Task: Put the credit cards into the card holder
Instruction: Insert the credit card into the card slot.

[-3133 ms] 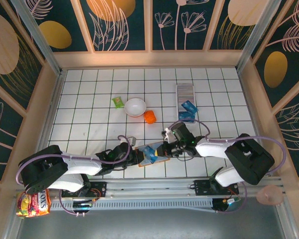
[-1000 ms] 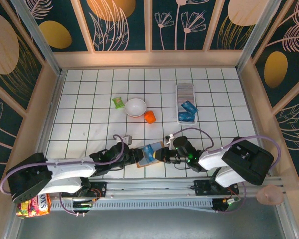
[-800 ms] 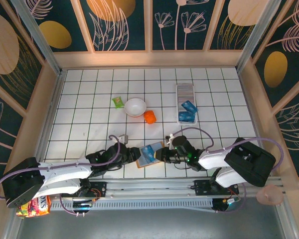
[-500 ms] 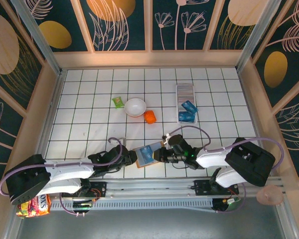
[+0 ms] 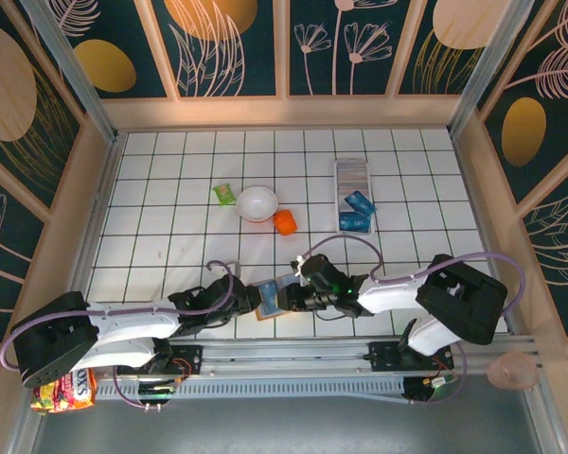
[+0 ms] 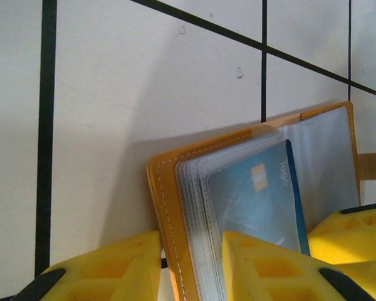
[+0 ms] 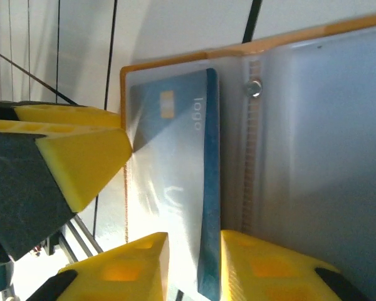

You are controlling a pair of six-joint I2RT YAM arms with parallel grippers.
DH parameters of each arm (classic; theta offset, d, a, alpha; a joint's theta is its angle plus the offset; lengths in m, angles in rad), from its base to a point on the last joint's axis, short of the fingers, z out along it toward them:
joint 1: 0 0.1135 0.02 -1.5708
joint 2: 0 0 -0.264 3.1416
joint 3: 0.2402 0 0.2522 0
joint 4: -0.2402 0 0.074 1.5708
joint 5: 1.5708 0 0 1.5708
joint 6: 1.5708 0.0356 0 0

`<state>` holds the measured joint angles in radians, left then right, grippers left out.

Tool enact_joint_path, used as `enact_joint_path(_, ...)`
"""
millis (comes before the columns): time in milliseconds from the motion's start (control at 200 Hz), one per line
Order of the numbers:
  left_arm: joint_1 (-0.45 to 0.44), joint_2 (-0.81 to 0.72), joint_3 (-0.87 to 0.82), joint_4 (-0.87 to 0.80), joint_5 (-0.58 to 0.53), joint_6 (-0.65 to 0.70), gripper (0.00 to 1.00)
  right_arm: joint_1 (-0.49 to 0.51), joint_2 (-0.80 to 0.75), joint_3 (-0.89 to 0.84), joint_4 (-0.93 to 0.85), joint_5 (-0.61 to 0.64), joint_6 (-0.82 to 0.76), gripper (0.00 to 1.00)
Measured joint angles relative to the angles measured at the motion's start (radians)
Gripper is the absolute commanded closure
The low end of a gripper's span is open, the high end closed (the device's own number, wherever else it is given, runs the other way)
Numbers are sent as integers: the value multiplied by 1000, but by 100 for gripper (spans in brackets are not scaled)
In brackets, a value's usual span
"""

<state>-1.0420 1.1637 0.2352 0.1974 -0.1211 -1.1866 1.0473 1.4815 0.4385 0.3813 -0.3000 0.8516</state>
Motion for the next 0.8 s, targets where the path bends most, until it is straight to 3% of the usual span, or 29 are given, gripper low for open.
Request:
enact_joint_path(155,0,-10,-8,13,1,0,68,2,-50,3,-74,46,-13,67)
enact_joint_path(285,0,-19,-21,46,7,-8,57,2,-94,6,-135,92,-35,68)
enact_joint_path(415,0,-21,-24,71,14,-17,53,2,-146,16,-202,146,-62,68)
enact_joint_path(555,0,-21,-33,95,15,-27,53,0,-245,31,-303,250,-70,65)
enact_joint_path(641,0,-23,-34,99,15,-31,53,-2,-321,38,-378,323,-64,56)
enact_joint_path(801,0,-24,-35,107,19,-42,52,-45,-395,59,-516,417,-65,51)
